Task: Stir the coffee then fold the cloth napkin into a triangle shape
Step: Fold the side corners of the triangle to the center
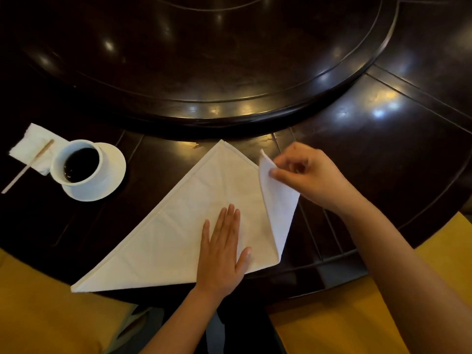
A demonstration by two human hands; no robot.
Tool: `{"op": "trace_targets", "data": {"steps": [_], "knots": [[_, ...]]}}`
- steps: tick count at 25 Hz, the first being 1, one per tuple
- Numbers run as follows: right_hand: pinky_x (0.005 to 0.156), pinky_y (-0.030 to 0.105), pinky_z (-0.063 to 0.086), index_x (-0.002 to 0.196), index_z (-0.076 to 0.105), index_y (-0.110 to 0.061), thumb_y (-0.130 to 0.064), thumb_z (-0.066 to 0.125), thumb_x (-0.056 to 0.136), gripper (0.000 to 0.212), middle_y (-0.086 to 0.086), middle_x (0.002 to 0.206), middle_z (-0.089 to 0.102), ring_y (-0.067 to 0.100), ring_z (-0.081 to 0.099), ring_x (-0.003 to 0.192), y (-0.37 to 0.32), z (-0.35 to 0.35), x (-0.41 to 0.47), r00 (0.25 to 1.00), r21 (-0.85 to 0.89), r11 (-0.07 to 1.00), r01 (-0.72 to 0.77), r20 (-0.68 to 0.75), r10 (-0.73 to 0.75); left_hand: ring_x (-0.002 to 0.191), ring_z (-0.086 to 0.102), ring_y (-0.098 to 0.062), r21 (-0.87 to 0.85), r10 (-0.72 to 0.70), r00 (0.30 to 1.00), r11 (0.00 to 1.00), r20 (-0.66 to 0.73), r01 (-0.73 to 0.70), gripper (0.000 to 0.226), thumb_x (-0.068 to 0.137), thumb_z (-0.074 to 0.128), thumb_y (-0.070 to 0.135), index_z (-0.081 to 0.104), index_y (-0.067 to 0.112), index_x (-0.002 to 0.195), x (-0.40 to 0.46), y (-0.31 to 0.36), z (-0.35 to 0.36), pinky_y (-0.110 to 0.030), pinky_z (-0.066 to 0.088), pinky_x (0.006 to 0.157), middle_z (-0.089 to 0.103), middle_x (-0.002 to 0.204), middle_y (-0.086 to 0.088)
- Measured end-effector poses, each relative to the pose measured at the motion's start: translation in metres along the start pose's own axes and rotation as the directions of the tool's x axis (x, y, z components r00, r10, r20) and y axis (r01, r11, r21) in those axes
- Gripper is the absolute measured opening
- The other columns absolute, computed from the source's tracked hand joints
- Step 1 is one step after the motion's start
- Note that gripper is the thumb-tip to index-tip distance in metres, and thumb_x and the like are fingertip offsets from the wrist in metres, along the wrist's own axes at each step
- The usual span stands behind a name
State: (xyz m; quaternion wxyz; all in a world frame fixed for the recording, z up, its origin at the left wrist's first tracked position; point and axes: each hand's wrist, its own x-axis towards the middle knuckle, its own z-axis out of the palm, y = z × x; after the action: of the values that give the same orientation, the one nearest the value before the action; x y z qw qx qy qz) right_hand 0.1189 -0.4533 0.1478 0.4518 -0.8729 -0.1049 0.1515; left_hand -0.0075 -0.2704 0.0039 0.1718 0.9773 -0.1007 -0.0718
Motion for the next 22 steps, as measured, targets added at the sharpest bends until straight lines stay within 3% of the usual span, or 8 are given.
{"op": "trace_targets", "data": {"steps": [4, 8, 12, 17, 20, 22], "knots": [[0.068, 0.022, 0.044, 0.094, 0.066, -0.012, -0.018, 0.061, 0.087, 0.010, -0.003, 0.082, 0.059, 0.009, 0.053, 0.074, 0.008, 0.038, 0.063, 1.000, -0.032, 0.999, -0.014, 0.005, 0.014, 0.144, 0.004, -0.020, -0.125, -0.023, 0.997, 0.992, -0.078, 0.013, 0.062, 0.097, 0.009, 0.048, -0.003, 0.016, 0.150, -0.003, -0.001, -0.001, -0.042, 0.006, 0.115, -0.003, 0.157, -0.003], [0.078, 0.031, 0.049, 0.098, 0.064, -0.011, -0.019, 0.062, 0.087, 0.014, 0.002, 0.087, 0.061, 0.017, 0.058, 0.082, 0.039, 0.068, 0.096, 0.994, -0.131, 0.986, -0.108, -0.004, 0.108, 0.144, 0.003, -0.020, -0.076, 0.002, 0.999, 0.997, -0.050, -0.006, 0.062, 0.097, 0.008, 0.048, -0.003, 0.017, 0.150, -0.003, -0.002, 0.001, -0.047, 0.006, 0.113, -0.003, 0.157, -0.002], [0.089, 0.048, 0.048, 0.090, 0.063, -0.014, -0.025, 0.061, 0.087, 0.012, 0.001, 0.080, 0.062, 0.021, 0.060, 0.079, 0.059, 0.084, 0.105, 0.989, -0.194, 0.970, -0.147, -0.064, 0.137, 0.143, 0.013, -0.023, -0.045, -0.011, 0.999, 0.999, -0.034, 0.009, 0.061, 0.097, 0.006, 0.048, -0.003, 0.018, 0.149, -0.001, 0.000, 0.002, -0.050, 0.011, 0.110, 0.001, 0.156, -0.001], [0.092, 0.048, 0.045, 0.090, 0.061, -0.014, -0.026, 0.059, 0.088, 0.013, 0.003, 0.080, 0.060, 0.019, 0.057, 0.076, 0.062, 0.087, 0.111, 0.987, -0.229, 0.965, -0.130, -0.121, 0.104, 0.141, 0.021, -0.024, 0.028, -0.021, 0.999, 0.999, 0.042, 0.020, 0.060, 0.097, 0.004, 0.044, 0.007, 0.014, 0.149, 0.002, 0.001, 0.005, -0.052, 0.016, 0.108, 0.015, 0.156, -0.005], [0.099, 0.042, 0.038, 0.118, 0.055, -0.012, -0.026, 0.058, 0.088, 0.033, 0.010, 0.113, 0.059, 0.024, 0.054, 0.102, 0.065, 0.087, 0.104, 0.986, -0.408, 0.913, 0.016, -0.144, -0.081, 0.141, 0.023, -0.026, 0.079, -0.041, 0.996, 0.996, 0.079, 0.035, 0.061, 0.097, 0.000, 0.042, 0.013, 0.012, 0.148, 0.004, 0.002, 0.005, -0.056, 0.018, 0.111, 0.021, 0.154, -0.007], [0.106, 0.045, 0.025, 0.138, 0.038, -0.013, -0.032, 0.045, 0.093, 0.050, 0.011, 0.142, 0.042, 0.029, 0.036, 0.131, 0.073, 0.090, 0.089, 0.963, -0.629, 0.748, 0.213, 0.005, -0.270, 0.141, 0.021, -0.026, 0.097, -0.039, 0.996, 0.995, 0.082, 0.031, 0.060, 0.096, 0.005, 0.042, 0.012, 0.012, 0.148, 0.004, 0.004, 0.006, -0.056, 0.017, 0.111, 0.019, 0.154, -0.007]]}}
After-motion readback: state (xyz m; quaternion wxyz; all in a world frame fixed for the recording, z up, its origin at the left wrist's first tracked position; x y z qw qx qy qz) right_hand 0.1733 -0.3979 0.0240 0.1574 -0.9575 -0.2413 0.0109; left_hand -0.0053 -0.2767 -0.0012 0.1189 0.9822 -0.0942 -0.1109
